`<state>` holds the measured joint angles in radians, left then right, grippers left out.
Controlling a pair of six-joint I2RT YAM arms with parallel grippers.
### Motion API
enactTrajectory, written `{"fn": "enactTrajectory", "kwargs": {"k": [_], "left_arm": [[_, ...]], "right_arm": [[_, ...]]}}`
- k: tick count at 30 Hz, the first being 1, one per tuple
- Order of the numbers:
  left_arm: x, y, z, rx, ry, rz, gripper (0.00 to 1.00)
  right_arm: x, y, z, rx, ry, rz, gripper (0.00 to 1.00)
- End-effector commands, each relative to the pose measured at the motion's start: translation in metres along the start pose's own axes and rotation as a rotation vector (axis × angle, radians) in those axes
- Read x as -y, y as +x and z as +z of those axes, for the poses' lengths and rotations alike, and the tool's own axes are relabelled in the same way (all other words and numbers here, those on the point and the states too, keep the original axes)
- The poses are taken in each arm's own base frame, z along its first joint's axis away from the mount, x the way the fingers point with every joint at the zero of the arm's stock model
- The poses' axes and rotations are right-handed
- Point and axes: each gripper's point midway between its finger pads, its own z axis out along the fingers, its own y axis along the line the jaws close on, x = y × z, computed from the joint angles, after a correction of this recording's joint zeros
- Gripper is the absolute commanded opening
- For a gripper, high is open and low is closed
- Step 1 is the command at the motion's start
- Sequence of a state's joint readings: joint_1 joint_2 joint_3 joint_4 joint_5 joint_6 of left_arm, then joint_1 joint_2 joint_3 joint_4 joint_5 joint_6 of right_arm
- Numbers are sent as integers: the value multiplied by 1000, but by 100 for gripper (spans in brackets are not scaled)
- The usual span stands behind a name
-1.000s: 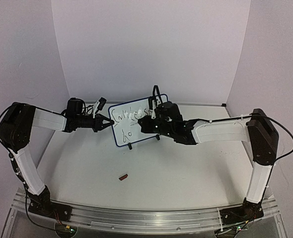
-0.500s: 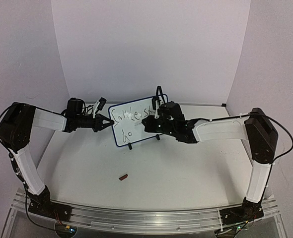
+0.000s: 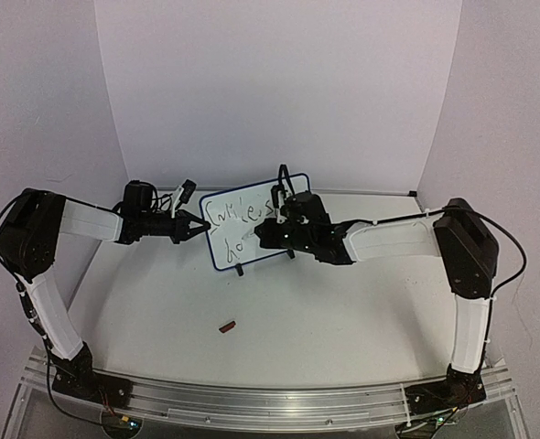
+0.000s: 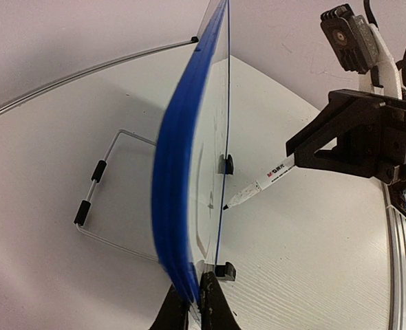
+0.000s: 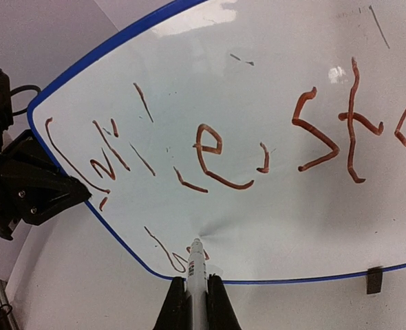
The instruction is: Write a sentence on the whiteboard
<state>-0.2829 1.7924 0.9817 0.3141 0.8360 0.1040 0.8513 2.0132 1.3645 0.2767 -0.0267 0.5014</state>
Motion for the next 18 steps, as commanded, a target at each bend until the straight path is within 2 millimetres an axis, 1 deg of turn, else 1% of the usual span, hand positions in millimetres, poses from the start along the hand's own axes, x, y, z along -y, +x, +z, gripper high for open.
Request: {"fn": "enactTrajectory", "kwargs": {"k": [1, 7, 10, 13, 18], "left_arm": [[-15, 18, 0, -58, -91, 16, 0], [-16, 18, 0, -59, -92, 15, 0], [-16, 18, 0, -59, -92, 16, 0], [-16, 18, -1, -58, -93, 16, 0], [-16, 18, 0, -58, -91, 16, 0]], "right_arm": [[-3, -12, 5, 29, 13, -2, 0], [9, -6, 9, 18, 68, -2, 0], [12, -1, 10, 1, 76, -2, 0], [16, 7, 11, -23, 88, -3, 0], [26, 29, 13, -76, 105, 14, 0]]}}
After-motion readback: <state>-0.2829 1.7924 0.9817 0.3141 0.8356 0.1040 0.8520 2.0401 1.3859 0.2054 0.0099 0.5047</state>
